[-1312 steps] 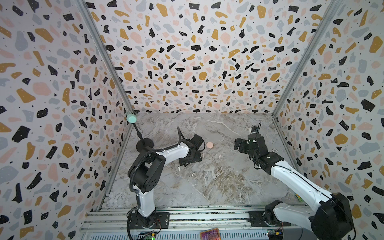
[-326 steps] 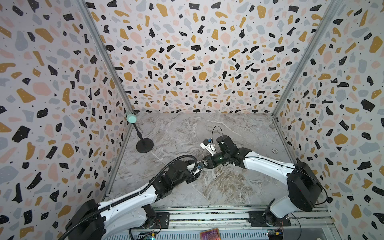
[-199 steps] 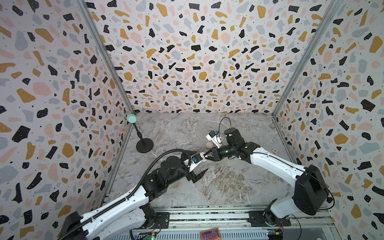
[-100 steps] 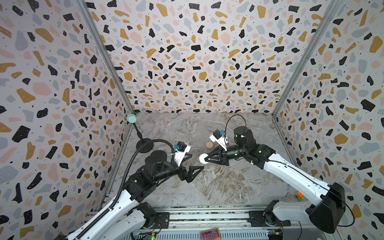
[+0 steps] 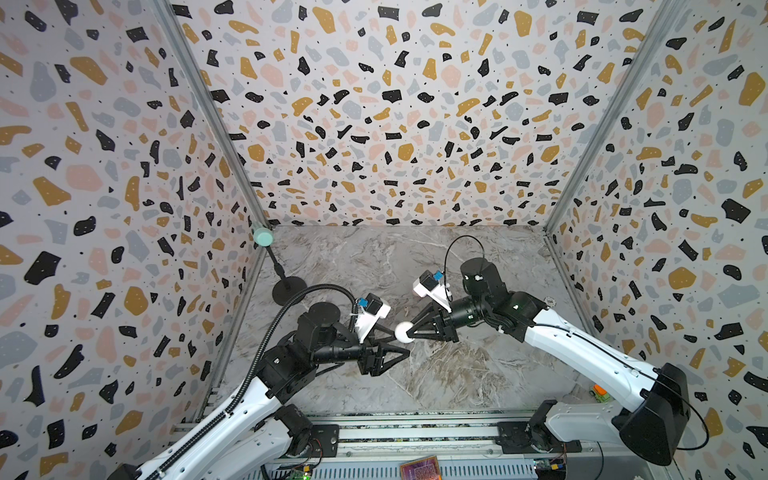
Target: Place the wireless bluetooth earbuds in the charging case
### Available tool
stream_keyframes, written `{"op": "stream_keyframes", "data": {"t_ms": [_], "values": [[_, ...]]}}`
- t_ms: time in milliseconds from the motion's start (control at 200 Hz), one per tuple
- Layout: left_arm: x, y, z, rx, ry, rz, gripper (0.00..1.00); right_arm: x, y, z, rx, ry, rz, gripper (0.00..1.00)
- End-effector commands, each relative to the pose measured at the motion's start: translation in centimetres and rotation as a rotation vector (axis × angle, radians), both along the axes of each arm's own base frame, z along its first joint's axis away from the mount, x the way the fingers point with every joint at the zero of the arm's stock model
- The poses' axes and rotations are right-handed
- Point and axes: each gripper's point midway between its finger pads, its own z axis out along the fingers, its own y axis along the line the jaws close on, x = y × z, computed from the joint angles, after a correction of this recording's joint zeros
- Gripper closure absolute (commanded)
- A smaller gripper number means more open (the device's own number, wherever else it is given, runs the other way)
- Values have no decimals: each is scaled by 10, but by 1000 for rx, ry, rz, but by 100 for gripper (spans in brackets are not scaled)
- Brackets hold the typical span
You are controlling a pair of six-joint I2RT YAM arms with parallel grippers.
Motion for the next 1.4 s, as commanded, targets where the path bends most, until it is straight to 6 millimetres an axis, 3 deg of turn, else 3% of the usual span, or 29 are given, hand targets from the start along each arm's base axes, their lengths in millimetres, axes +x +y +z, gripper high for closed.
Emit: {"op": "stream_keyframes", "data": {"t_ms": [0, 806, 1396], "values": [[0, 0, 3, 5, -26, -11, 31, -15, -6, 6, 22, -29, 48, 100], [-5, -7, 9, 9, -25, -88, 54, -22, -2, -7, -18, -41, 65, 100], [-10, -10, 9, -4, -13, -123, 62, -19, 1, -14, -41, -36, 52, 100]]}}
